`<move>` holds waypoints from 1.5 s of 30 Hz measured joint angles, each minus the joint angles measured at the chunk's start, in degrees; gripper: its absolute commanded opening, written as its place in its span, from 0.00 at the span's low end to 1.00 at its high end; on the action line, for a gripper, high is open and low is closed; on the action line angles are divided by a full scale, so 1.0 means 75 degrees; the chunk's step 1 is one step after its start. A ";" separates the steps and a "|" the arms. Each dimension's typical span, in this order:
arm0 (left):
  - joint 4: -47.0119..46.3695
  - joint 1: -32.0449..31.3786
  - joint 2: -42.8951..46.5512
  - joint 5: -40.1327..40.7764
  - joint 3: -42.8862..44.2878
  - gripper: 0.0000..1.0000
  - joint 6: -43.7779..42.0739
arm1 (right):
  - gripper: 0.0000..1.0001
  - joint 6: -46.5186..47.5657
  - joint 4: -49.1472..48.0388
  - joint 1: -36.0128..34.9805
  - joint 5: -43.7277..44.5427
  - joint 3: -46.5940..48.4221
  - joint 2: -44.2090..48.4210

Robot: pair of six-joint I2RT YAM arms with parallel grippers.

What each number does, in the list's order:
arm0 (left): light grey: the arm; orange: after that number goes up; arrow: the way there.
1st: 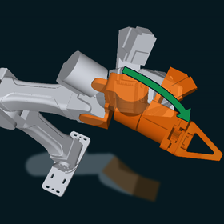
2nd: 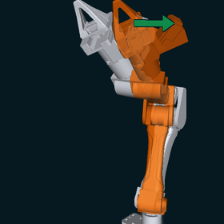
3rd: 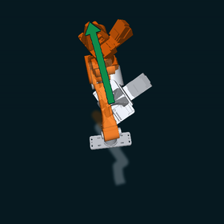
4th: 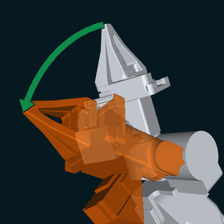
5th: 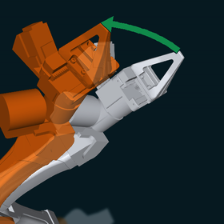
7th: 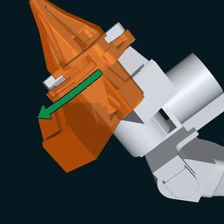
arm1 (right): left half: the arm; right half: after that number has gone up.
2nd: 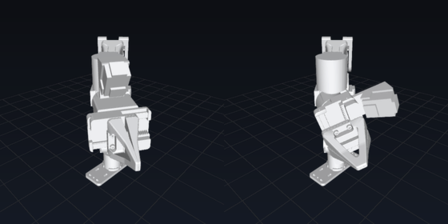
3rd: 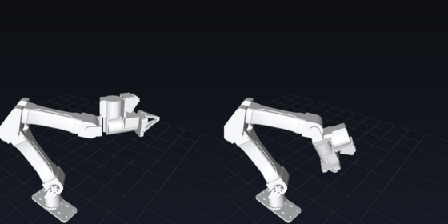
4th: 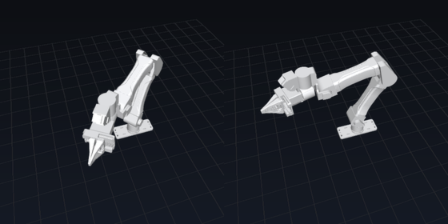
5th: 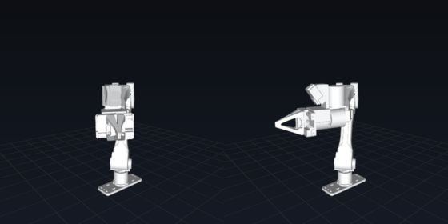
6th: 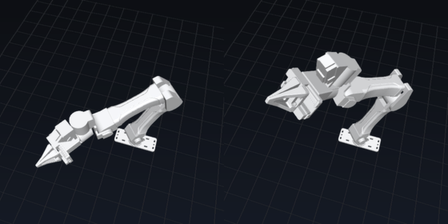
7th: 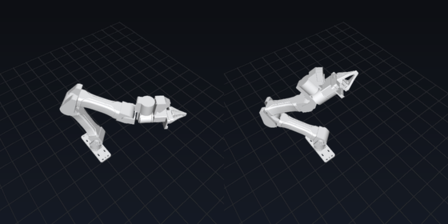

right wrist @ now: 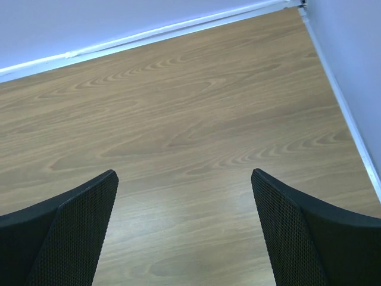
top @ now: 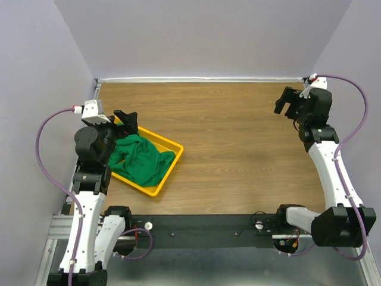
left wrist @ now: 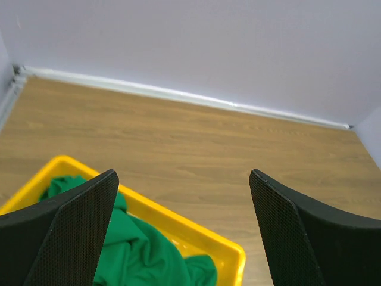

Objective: Fold and stack the t-shirts
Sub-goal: Grab the tshirt from the pile, then move the tshirt to the center of the board

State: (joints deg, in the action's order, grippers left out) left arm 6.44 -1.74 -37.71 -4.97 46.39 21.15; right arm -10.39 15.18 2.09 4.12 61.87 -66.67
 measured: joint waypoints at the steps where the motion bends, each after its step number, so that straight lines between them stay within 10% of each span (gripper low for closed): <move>1: 0.0230 0.0000 -0.0131 -0.0044 0.0020 0.97 0.0221 | 1.00 0.0047 0.0006 0.0000 -0.0230 0.0000 0.0000; 11: 0.2375 0.0000 -0.1341 0.0216 0.0172 0.80 0.2556 | 1.00 0.3436 0.0527 -0.0122 -0.5686 -0.0472 0.0612; 25: 0.3089 0.0000 -0.3459 0.1329 -0.0548 0.74 0.3710 | 1.00 0.4517 0.1853 -0.0122 -0.6085 -0.0455 -0.1011; 30: 0.2978 -0.0015 -0.4491 0.1920 -0.0431 0.03 0.3649 | 1.00 0.4538 0.1941 -0.0119 -0.6097 -0.0472 -0.1026; 33: 0.2955 -0.0032 -0.5018 0.1970 -0.0131 0.00 0.3174 | 1.00 0.4532 0.1953 -0.0119 -0.6100 -0.0475 -0.1023; 45: -0.0446 -0.0752 -0.2777 -0.2600 0.3899 0.00 0.2037 | 1.00 0.4572 0.2162 -0.0119 -0.6091 0.0280 -0.0484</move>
State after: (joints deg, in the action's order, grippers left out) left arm 3.09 -7.38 -58.54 -24.47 75.64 36.42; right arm 23.90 31.40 1.19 -41.56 63.96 -70.30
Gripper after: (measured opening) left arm 0.023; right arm 0.997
